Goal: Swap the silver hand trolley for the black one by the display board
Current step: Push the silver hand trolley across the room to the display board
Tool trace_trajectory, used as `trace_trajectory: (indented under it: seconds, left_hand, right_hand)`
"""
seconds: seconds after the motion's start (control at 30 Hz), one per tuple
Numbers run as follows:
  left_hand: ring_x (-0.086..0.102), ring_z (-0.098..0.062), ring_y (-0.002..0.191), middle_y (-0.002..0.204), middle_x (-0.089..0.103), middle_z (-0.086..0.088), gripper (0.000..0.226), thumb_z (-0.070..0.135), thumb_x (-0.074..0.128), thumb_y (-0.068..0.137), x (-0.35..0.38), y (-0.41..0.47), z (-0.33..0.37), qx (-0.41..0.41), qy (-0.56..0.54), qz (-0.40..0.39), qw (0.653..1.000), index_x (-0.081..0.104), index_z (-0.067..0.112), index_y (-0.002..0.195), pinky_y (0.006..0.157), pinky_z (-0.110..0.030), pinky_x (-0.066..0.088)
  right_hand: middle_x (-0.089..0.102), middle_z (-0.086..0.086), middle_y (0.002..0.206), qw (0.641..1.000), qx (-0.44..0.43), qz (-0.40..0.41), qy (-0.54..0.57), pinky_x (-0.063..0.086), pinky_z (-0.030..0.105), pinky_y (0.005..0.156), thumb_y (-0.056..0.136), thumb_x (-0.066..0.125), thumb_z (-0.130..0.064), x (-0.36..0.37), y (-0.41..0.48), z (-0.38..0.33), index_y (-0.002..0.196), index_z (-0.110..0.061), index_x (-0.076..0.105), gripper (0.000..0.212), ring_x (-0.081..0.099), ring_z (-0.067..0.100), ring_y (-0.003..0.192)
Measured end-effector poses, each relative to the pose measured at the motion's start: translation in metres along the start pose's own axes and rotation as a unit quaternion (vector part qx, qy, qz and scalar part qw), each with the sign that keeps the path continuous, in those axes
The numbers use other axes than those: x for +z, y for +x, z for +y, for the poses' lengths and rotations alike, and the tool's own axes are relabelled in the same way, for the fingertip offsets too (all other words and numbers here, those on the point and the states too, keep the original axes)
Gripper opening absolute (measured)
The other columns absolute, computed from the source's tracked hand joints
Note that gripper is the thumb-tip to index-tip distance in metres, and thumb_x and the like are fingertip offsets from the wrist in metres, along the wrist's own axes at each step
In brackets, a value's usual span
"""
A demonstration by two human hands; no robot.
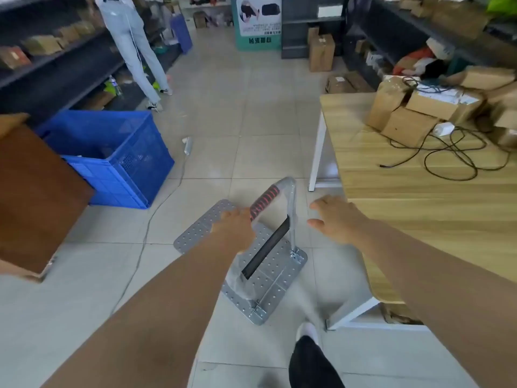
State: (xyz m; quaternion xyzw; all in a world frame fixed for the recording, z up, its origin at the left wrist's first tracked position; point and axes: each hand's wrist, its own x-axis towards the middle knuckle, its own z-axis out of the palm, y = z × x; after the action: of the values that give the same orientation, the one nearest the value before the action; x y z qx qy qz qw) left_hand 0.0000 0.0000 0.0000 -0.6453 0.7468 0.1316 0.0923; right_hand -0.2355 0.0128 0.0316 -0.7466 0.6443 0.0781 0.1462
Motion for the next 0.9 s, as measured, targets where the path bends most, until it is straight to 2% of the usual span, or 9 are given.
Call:
trace_trajectory:
  seconds: [0.23,0.47,0.6,0.77,0.83,0.9]
  left_hand:
    - [0.043,-0.029,0.122,0.135,0.042,-0.01,0.061,0.031,0.057,0.092,0.013,0.04,0.001,-0.039,-0.012,-0.021,0.999,0.028,0.011,0.142,0.1,-0.048,0.046]
    - [0.047,-0.029,0.119,0.132,0.046,-0.01,0.055,0.025,0.056,0.092,0.029,0.085,0.01,-0.091,-0.062,-0.067,0.992,0.029,0.012,0.139,0.097,-0.047,0.047]
    - [0.054,-0.03,0.111,0.124,0.053,-0.013,0.05,0.011,0.051,0.094,0.042,0.096,0.011,-0.134,-0.09,-0.093,0.983,0.028,0.013,0.139,0.092,-0.048,0.05]
    - [0.06,-0.03,0.099,0.115,0.055,-0.01,0.051,0.008,0.049,0.092,0.04,0.1,0.002,-0.155,-0.095,-0.08,0.98,0.029,0.019,0.138,0.078,-0.046,0.052]
    - [0.06,-0.029,0.093,0.112,0.055,-0.009,0.051,0.006,0.048,0.09,0.039,0.1,-0.001,-0.167,-0.098,-0.078,0.978,0.03,0.021,0.135,0.074,-0.044,0.052]
    - [0.061,-0.029,0.09,0.109,0.054,-0.008,0.052,0.004,0.048,0.089,0.039,0.098,-0.005,-0.18,-0.105,-0.079,0.975,0.031,0.024,0.134,0.076,-0.046,0.053]
  right_hand:
    - [0.043,0.01,0.141,0.999,-0.049,-0.017,-0.004,0.038,0.045,0.1,0.097,0.043,-0.042,0.011,0.07,-0.001,0.139,-0.015,0.04,0.05,0.04,0.03,0.127]
    - [0.044,0.008,0.14,0.994,-0.113,-0.004,-0.003,0.041,0.043,0.096,0.093,0.052,-0.037,0.012,0.152,0.005,0.139,-0.015,0.039,0.053,0.046,0.027,0.123]
    - [0.045,0.005,0.141,0.987,-0.159,-0.021,0.009,0.042,0.046,0.101,0.088,0.061,-0.036,0.024,0.185,0.001,0.139,-0.021,0.038,0.058,0.044,0.026,0.128]
    - [0.044,0.005,0.141,0.979,-0.198,-0.042,-0.018,0.035,0.048,0.11,0.09,0.056,-0.035,0.031,0.212,-0.006,0.139,-0.02,0.036,0.055,0.035,0.027,0.136]
    - [0.052,0.004,0.132,0.98,-0.2,-0.021,-0.006,0.037,0.045,0.107,0.09,0.055,-0.035,0.032,0.218,-0.011,0.131,-0.02,0.043,0.045,0.044,0.025,0.127]
    - [0.056,0.003,0.121,0.98,-0.198,0.003,-0.004,0.04,0.041,0.1,0.089,0.056,-0.039,0.032,0.221,-0.017,0.122,-0.02,0.048,0.039,0.051,0.024,0.115]
